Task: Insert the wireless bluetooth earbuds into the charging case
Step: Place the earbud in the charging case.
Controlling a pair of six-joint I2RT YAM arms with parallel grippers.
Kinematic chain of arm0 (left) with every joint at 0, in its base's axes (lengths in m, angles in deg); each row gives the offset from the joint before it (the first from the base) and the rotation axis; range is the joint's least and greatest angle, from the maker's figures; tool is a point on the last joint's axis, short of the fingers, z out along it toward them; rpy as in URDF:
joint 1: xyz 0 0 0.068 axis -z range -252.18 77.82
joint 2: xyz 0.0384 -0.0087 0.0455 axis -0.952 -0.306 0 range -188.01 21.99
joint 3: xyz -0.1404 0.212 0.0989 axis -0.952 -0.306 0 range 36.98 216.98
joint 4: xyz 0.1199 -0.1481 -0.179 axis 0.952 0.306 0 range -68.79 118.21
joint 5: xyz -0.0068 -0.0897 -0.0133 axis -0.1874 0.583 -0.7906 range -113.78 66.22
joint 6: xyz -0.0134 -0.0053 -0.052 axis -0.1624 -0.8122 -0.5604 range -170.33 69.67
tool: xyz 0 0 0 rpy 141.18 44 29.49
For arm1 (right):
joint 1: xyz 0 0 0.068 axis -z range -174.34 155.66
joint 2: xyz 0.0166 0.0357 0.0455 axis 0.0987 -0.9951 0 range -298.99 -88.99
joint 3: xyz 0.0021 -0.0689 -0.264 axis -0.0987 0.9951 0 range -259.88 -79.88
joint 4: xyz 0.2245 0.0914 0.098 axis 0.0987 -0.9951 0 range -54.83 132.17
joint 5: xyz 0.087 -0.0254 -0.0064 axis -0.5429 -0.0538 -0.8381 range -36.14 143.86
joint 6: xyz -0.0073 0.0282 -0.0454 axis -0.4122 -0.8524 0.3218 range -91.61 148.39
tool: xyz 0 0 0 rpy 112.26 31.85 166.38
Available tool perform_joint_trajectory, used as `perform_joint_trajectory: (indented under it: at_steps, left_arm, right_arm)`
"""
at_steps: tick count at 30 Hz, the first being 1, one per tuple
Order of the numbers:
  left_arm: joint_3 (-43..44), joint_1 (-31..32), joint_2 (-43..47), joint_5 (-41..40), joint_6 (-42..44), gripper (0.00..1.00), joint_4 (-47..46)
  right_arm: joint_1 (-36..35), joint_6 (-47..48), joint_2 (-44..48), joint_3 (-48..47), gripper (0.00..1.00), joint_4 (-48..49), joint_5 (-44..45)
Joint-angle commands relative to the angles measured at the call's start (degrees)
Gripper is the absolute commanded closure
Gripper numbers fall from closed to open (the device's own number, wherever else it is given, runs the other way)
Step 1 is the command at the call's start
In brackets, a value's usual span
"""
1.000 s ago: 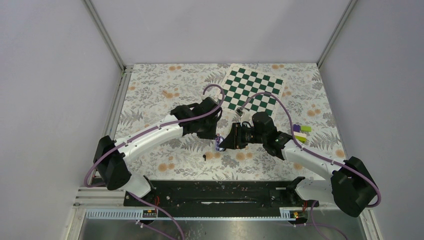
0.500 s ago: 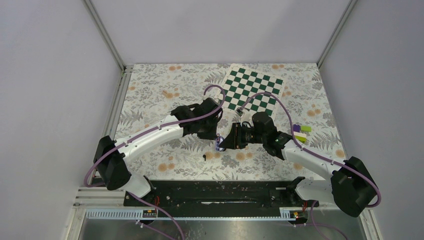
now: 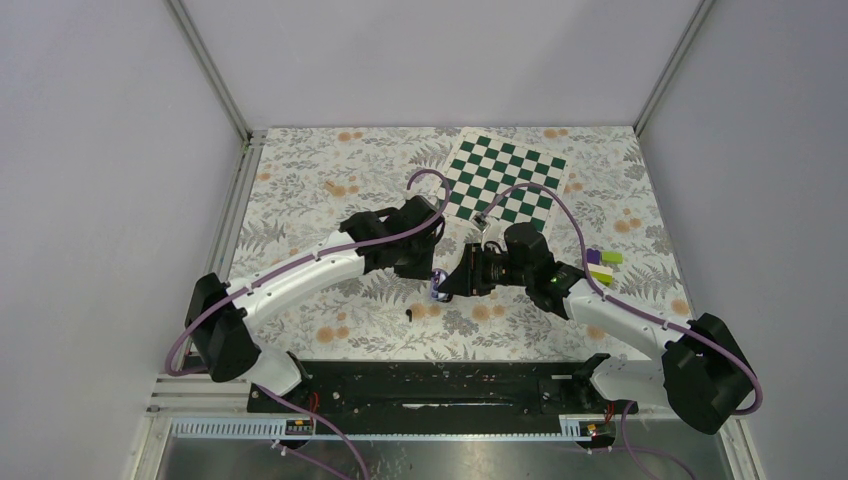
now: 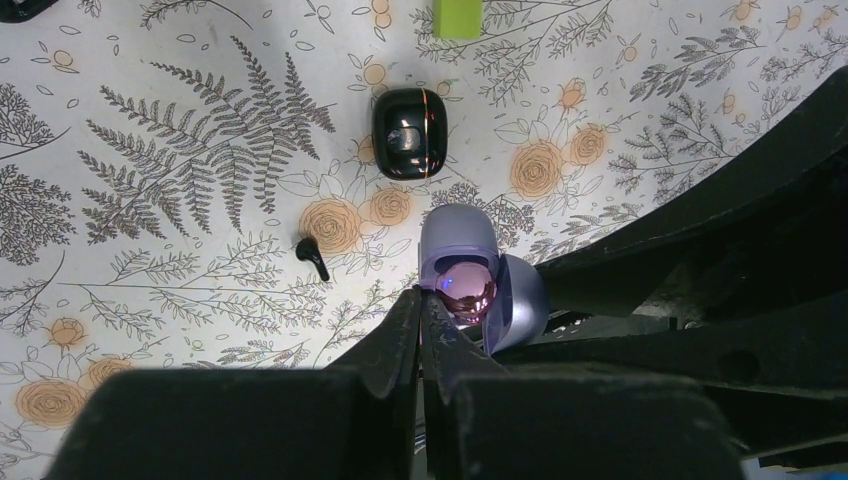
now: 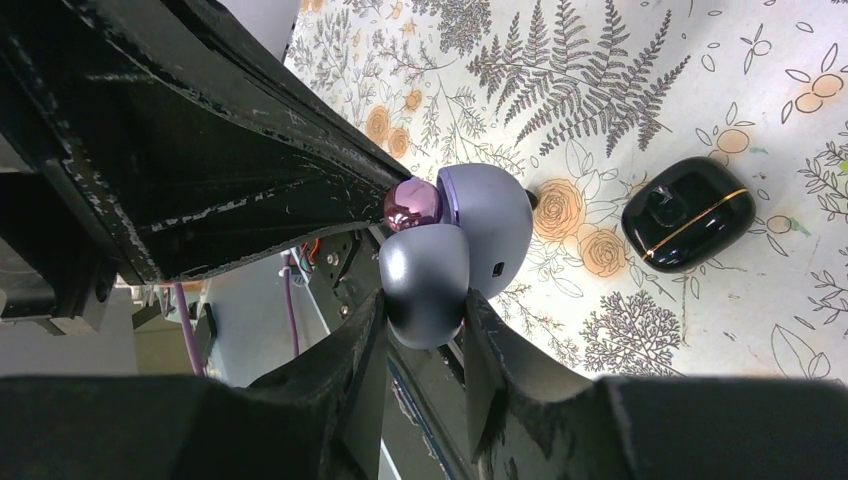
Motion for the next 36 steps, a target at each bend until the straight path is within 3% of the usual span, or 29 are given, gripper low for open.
perform_joint_trajectory:
  at_steps: [1, 29, 36]
  left_arm:
    - [0.7, 0.4, 2.3, -0.7, 0.3, 1.00, -1.3]
    - [2.3, 0.5, -1.3, -1.6, 0.0, 1.00, 0.4]
    - [3.2, 0.6, -0.7, -0.9, 0.2, 0.72, 0.3]
  right_arm:
    - [-0.5, -0.1, 0.9, -2.6, 1.00, 2.2, 1.3]
    - [-0.5, -1.4, 1.4, -2.2, 1.00, 4.9, -0.8]
    - [-0.5, -1.4, 1.5, -2.1, 1.00, 5.0, -0.7]
